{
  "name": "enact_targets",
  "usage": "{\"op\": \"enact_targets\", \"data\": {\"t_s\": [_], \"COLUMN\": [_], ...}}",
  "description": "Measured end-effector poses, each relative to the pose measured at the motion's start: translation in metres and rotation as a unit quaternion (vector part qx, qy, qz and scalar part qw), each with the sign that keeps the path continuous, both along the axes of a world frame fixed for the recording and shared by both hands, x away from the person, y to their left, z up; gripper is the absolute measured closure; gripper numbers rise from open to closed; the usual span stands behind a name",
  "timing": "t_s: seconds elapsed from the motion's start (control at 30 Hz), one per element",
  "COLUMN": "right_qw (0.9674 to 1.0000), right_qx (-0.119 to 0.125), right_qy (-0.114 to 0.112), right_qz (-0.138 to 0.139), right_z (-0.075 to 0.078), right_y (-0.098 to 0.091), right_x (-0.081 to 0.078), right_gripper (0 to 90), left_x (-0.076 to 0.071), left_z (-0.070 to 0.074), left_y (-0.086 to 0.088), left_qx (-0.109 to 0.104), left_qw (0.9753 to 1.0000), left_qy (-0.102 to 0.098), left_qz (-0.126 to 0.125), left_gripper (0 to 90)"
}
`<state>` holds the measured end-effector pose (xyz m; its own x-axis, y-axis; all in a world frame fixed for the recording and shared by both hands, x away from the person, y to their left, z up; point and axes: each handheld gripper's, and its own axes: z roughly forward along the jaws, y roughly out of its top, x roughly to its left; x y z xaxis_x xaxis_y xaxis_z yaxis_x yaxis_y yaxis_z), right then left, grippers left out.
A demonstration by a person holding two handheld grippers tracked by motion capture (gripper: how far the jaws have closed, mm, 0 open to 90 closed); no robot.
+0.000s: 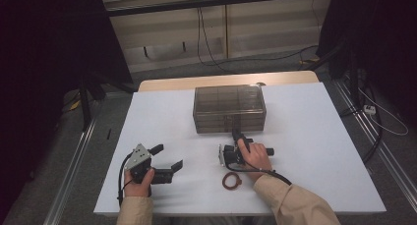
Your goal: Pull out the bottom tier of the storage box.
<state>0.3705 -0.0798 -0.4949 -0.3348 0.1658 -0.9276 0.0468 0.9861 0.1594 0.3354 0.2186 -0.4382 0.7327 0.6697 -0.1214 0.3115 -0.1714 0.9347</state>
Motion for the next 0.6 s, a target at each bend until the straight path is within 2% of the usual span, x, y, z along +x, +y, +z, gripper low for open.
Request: {"op": "enact_targets", "data": {"t_s": [0.13, 0.2, 0.23, 0.3, 0.33, 0.4, 0.43, 0.5, 0.6], "right_qw": [1.0000, 0.9999, 0.9999, 0.9996, 0.9999, 0.9997, 0.9999, 0.9996, 0.9999], "right_qx": [0.002, 0.001, 0.000, -0.001, 0.001, 0.016, 0.014, 0.023, 0.013], "right_qy": [0.001, -0.001, 0.003, 0.026, 0.013, 0.020, 0.008, 0.013, 0.003], "right_qz": [0.003, 0.016, 0.017, 0.004, 0.005, -0.004, -0.003, -0.005, 0.008], "right_z": [0.001, 0.002, 0.003, 0.004, 0.004, 0.006, 0.008, 0.010, 0.011], "right_y": [0.000, 0.000, 0.001, 0.001, 0.000, -0.004, -0.006, -0.007, -0.005], "right_x": [-0.006, -0.012, -0.014, -0.014, -0.014, -0.012, -0.011, -0.009, -0.006], "right_gripper": [81.1, 90.0, 90.0, 89.7, 83.8, 81.3, 79.0, 75.3, 66.2], "left_x": [0.000, 0.000, 0.000, 0.000, -0.001, -0.001, -0.001, 0.000, 0.000], "left_z": [0.000, 0.000, 0.000, 0.000, 0.000, 0.000, 0.000, 0.000, -0.001], "left_y": [0.000, 0.000, -0.001, -0.001, -0.001, -0.001, -0.001, -0.001, -0.002], "left_qx": [-0.003, -0.002, -0.001, 0.001, 0.000, -0.001, -0.002, 0.000, 0.002], "left_qw": [1.0000, 1.0000, 1.0000, 1.0000, 1.0000, 1.0000, 1.0000, 1.0000, 1.0000], "left_qy": [-0.001, 0.000, 0.000, 0.000, 0.000, 0.000, 0.000, 0.001, 0.002], "left_qz": [0.001, 0.001, 0.001, -0.003, -0.002, -0.002, 0.000, -0.002, -0.002], "left_gripper": [3.1, 3.1, 3.1, 3.1, 3.1, 3.1, 3.1, 3.1, 3.1]}}
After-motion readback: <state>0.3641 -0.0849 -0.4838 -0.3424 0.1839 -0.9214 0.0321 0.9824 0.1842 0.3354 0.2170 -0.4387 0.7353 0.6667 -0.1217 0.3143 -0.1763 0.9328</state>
